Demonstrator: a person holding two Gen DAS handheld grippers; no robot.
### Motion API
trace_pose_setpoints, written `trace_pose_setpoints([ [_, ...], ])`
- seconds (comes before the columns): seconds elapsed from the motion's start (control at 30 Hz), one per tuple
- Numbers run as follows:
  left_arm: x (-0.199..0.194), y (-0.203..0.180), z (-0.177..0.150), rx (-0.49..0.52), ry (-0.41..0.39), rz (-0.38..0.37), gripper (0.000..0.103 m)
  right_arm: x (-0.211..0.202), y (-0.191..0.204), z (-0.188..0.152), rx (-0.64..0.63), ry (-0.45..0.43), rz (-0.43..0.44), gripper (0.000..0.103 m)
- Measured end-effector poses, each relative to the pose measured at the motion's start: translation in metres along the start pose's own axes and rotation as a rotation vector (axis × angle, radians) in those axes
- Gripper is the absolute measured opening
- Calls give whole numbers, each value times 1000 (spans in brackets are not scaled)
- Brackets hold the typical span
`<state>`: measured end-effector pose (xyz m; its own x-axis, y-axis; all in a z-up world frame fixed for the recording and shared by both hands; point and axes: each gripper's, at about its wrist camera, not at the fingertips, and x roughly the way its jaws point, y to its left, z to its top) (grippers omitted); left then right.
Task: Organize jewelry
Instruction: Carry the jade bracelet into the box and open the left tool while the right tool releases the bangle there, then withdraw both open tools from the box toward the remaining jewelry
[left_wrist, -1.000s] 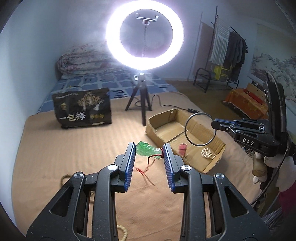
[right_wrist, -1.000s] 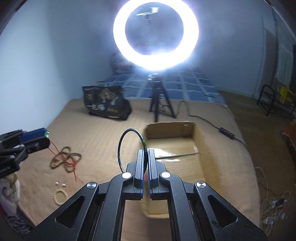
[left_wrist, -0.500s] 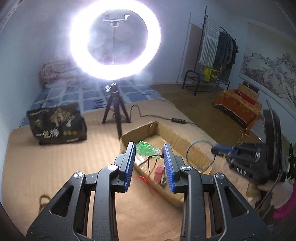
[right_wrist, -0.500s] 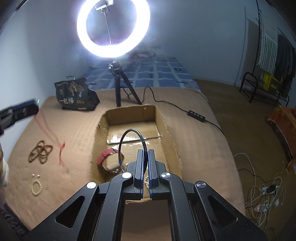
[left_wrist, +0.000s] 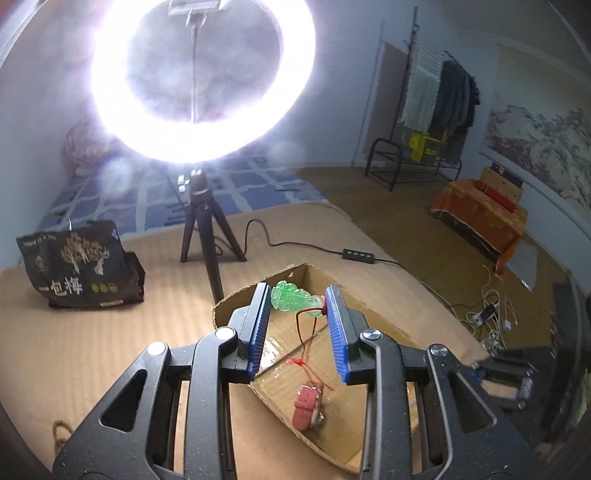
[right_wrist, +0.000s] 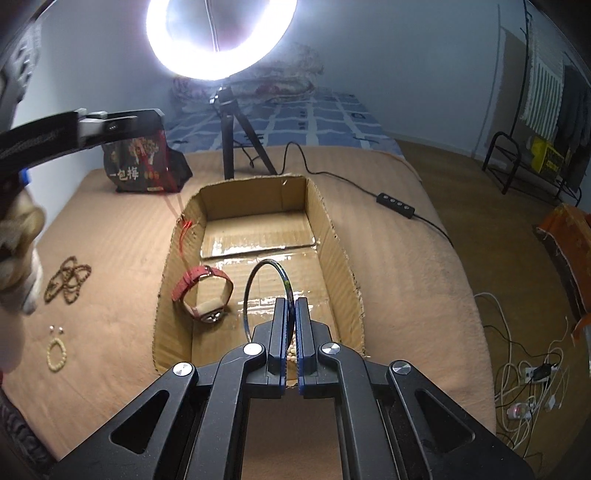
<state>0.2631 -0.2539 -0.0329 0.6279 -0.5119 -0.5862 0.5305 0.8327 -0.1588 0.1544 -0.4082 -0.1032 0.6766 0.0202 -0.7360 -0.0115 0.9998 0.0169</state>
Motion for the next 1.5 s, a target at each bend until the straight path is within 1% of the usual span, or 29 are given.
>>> trace_pose_setpoints([
  [0.1, 22, 11, -1, -31, 35, 24, 30, 6, 2, -1, -1, 14, 7, 2],
  [0.2, 38, 16, -4, -43, 70, 15, 30, 11, 3, -4, 0, 28, 15, 2],
  [0.27, 47, 16, -7, -41, 85, 25, 30, 15, 4, -5, -2, 36, 17, 2],
  [0.63, 66, 8, -14, -5, 124, 55, 31, 28, 6, -4, 6, 68, 42, 2],
  [0.7, 67, 8, -14, -8, 131, 55, 33, 28, 10, -6, -3, 73, 39, 2],
  [0.77, 67, 9, -14, -11, 137, 61, 45, 28, 11, -6, -11, 76, 37, 3],
  [0.8, 66, 9, -14, -11, 136, 64, 48, 28, 11, -7, -13, 80, 33, 8],
  [0.83, 65, 9, -14, -13, 135, 69, 55, 28, 12, -7, -12, 81, 27, 21],
  [0.87, 64, 9, -14, -14, 135, 73, 58, 27, 11, -7, -8, 77, 18, 32],
  [0.9, 63, 10, -14, -13, 133, 74, 58, 26, 11, -7, -3, 68, 12, 53],
  [0.93, 62, 10, -14, -10, 133, 76, 58, 22, 10, -6, 6, 47, 5, 61],
  [1.07, 53, 13, -13, -11, 129, 85, 58, 16, 10, -3, 16, 29, 9, 62],
  [1.2, 42, 16, -12, -12, 122, 89, 58, 12, 14, -3, 11, 21, -5, 62],
  [1.5, 3, 32, -10, -13, 104, 122, 58, -5, 31, 6, -1, -22, 2, 63],
])
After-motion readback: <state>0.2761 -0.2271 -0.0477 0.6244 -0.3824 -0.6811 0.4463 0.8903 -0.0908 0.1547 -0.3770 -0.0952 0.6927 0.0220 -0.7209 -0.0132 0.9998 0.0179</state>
